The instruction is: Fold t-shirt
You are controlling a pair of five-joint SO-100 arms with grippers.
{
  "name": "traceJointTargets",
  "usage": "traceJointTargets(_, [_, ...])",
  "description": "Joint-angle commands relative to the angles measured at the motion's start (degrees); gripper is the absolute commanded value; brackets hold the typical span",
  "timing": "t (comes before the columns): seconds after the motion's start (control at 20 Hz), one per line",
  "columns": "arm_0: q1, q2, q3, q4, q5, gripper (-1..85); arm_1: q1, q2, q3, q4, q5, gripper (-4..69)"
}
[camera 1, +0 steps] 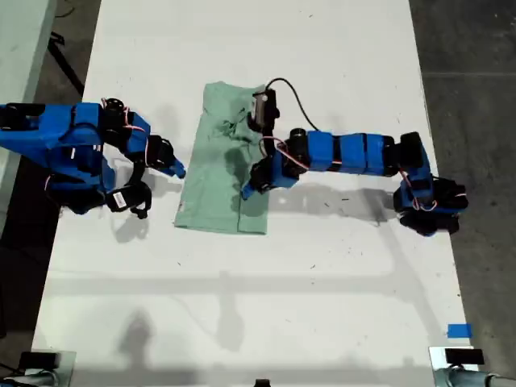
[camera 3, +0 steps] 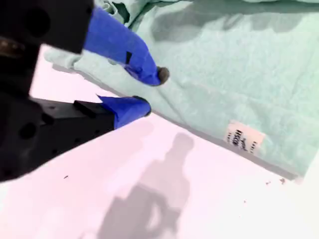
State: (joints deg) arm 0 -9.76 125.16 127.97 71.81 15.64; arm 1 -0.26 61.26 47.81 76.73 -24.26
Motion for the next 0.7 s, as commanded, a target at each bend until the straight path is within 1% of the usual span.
traceJointTargets(0.0, [5.8, -1.8, -4.0, -1.5, -4.4, 16.8, 1.8, 8.0, -1.4, 5.0, -1.1, 17.9])
traceJointTargets(0.1, [9.5, -3.4, -4.7, -3.1, -6.9, 21.8, 2.1, 7.8, -0.2, 5.4, -1.1, 17.5])
traceJointTargets(0.25, [13.3, -5.4, -5.3, -5.2, -9.7, 23.1, 2.5, 7.4, 1.1, 5.4, -0.8, 17.2])
traceJointTargets(0.65, [12.9, -21.1, -6.2, -15.0, -9.6, 23.6, 2.1, 7.4, 2.3, 5.4, -0.3, 17.0])
